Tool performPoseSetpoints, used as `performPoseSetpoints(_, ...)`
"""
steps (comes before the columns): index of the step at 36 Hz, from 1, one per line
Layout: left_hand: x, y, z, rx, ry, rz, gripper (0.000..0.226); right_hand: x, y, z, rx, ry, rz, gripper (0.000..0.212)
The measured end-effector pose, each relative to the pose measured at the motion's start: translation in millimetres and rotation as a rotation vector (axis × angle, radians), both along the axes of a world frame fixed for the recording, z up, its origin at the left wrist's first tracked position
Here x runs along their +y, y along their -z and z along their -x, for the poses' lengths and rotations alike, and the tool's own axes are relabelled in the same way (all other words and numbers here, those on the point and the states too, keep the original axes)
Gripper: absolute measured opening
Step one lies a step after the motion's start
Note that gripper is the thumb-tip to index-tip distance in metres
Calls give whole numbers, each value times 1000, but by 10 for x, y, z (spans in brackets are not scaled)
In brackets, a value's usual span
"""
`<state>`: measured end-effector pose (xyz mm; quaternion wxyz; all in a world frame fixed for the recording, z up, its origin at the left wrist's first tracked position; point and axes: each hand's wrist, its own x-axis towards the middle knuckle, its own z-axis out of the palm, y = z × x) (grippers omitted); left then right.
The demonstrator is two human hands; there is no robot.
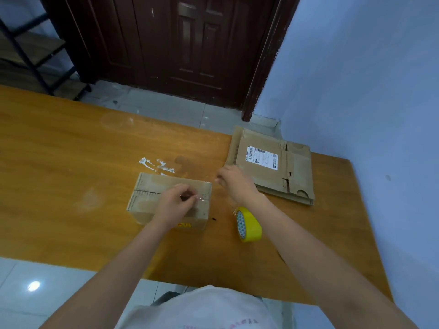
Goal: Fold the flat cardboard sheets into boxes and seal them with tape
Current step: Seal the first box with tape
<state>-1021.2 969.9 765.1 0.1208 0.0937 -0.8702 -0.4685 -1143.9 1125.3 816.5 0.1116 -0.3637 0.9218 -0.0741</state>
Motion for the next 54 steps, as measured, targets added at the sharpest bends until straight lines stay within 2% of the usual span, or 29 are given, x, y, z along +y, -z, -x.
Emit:
performPoseSetpoints(1, -19, -35, -15, 49, -76, -3, 2, -35, 1, 15, -38, 35, 55, 28)
performPoseSetpoints(4, -125, -136, -83, 119, -348, 94, 14, -183, 86, 40, -227, 85, 94, 42)
performPoseSetpoints(7, -271, -188, -219, 12, -630, 242, 12, -313, 158, -4, -416, 44, 67, 51)
performPoseSetpoints(9, -315, -191, -327, -93, -678, 217, 15, -356, 239, -24, -463, 22, 32, 52)
performPoseSetpoints(13, -230, -86, -490, -361, -538, 285, 32, -356, 430, -83, -385, 68, 52, 37)
performPoseSetpoints(17, -169, -29, -479, -386, -531, 233, 33, -300, 438, -201, -268, 113, 10, 42)
performPoseSetpoints(22, -201, -95, -272, -388, -463, 118, 36, -183, 330, -524, -214, 105, -105, 47)
performPoseSetpoints(26, -227, -173, -84, -479, -450, 251, 49, -191, 324, -871, -274, 63, -89, 45)
performPoseSetpoints(28, -184, -220, -7, -552, -422, 335, 62, -241, 332, -1046, -337, 38, -54, 45)
performPoseSetpoints(32, -15, -275, 69, -679, -276, 479, 109, -372, 340, -1331, -482, -37, 59, 41)
performPoseSetpoints(35, 33, -241, 102, -737, -123, 562, 120, -420, 310, -1380, -477, -181, 61, 38)
performPoseSetpoints(37, 5, -209, 114, -731, -44, 598, 116, -365, 265, -1290, -496, -166, 75, 34)
performPoseSetpoints(40, -96, -178, 93, -641, 44, 566, 112, -140, 192, -1004, -549, -34, 101, 26)
performPoseSetpoints(46, -325, -181, 85, -559, 293, 570, 107, 468, 180, -149, -427, 359, 180, 26)
performPoseSetpoints(50, -289, -210, 73, -509, 304, 489, 102, 668, 349, 289, -416, 607, 134, 23)
performPoseSetpoints(54, -22, -354, 19, -260, 147, 278, 84, 645, 564, 435, -595, 727, -43, 28)
